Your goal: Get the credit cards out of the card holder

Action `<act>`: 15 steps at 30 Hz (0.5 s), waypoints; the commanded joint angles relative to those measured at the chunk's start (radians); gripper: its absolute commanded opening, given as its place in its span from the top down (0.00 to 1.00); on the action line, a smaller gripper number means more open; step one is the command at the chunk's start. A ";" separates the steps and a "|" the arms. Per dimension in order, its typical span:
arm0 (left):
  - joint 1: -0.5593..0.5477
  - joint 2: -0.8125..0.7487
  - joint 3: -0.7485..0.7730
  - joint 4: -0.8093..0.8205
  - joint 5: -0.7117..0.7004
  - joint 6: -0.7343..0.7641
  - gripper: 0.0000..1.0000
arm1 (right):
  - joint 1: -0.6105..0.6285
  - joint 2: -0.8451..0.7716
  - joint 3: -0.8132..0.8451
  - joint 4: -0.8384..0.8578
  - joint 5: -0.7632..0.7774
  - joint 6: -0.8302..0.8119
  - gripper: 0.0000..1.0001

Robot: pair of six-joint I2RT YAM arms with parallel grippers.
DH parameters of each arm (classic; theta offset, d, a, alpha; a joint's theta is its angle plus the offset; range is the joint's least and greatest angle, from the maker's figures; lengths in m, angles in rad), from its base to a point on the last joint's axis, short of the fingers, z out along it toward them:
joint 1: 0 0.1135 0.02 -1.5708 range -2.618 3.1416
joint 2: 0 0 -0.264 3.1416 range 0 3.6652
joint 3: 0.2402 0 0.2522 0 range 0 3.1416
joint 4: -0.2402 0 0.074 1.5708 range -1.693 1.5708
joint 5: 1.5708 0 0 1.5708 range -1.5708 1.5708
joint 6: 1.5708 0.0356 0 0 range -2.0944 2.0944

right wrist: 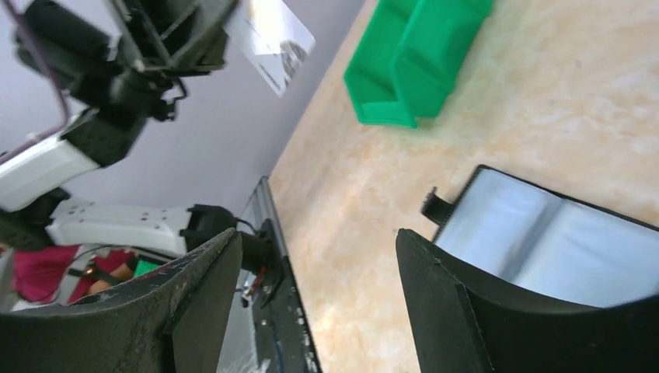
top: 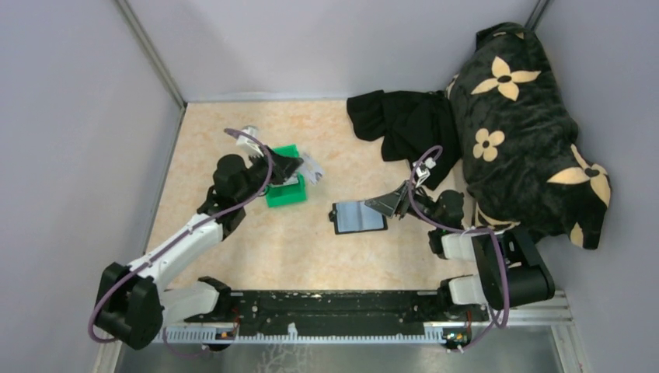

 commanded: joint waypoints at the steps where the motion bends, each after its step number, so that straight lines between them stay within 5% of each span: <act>1: 0.005 -0.089 -0.027 -0.211 -0.494 -0.005 1.00 | -0.006 -0.091 0.039 -0.320 0.086 -0.240 0.28; 6: 0.006 -0.102 -0.084 -0.188 -0.769 -0.091 1.00 | -0.006 -0.084 0.053 -0.347 0.087 -0.256 0.30; 15: 0.009 0.008 -0.238 0.234 -0.861 -0.053 1.00 | -0.005 0.003 0.027 -0.219 0.053 -0.198 0.33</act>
